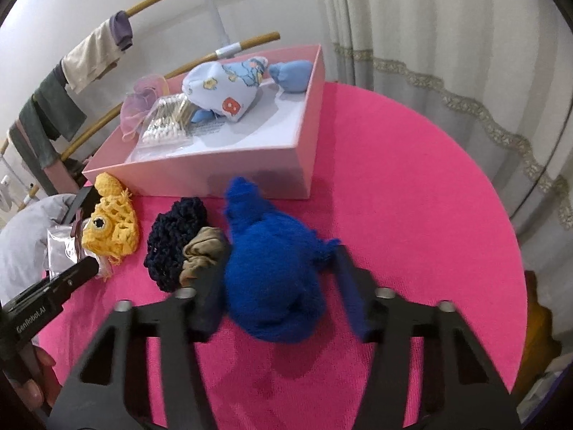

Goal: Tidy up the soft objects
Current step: 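Grasp the clear plastic bag with the left tool while the right tool grasps the blue knit fabric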

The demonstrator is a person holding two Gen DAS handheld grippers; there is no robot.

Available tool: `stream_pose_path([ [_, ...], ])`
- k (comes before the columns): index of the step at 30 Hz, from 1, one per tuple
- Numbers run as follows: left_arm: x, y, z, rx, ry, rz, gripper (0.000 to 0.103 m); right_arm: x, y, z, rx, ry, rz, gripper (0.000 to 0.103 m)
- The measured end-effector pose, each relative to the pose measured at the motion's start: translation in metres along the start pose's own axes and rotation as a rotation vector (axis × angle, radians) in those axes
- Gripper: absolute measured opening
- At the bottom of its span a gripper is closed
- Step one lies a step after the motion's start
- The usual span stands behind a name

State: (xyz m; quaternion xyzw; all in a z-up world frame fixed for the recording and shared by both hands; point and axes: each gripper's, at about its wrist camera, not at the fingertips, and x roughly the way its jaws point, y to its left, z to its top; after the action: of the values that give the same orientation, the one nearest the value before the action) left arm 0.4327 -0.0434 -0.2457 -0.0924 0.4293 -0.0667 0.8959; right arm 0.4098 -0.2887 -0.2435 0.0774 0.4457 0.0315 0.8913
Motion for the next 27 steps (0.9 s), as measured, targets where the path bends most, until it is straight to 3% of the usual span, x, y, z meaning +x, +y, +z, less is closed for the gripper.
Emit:
stream_pose_path([
  [4,-0.001,0.002,0.001,0.004,0.002,-0.025,0.017,-0.005,0.001,-0.005,0.004,-0.010,0.015,0.034],
  [6,0.000,0.002,0.003,0.003,0.006,-0.015,0.024,-0.009,-0.001,-0.007,0.013,-0.015,0.011,0.034],
  [8,-0.001,0.004,0.008,-0.012,-0.014,0.008,0.037,-0.011,-0.003,-0.008,0.017,-0.015,0.008,0.034],
  [10,-0.001,0.006,0.012,-0.034,-0.018,0.002,0.040,-0.012,-0.004,-0.009,0.016,-0.011,0.005,0.034],
  [12,0.005,0.009,0.016,-0.056,-0.013,-0.019,0.037,-0.012,-0.004,-0.008,0.015,-0.009,0.003,0.034],
  [17,0.004,0.015,0.020,-0.069,-0.022,-0.048,0.016,-0.013,-0.002,-0.007,0.009,-0.011,0.007,0.034],
  [27,-0.030,0.002,-0.004,0.071,-0.082,0.058,0.011,-0.030,0.003,-0.014,0.002,-0.026,0.020,0.033],
])
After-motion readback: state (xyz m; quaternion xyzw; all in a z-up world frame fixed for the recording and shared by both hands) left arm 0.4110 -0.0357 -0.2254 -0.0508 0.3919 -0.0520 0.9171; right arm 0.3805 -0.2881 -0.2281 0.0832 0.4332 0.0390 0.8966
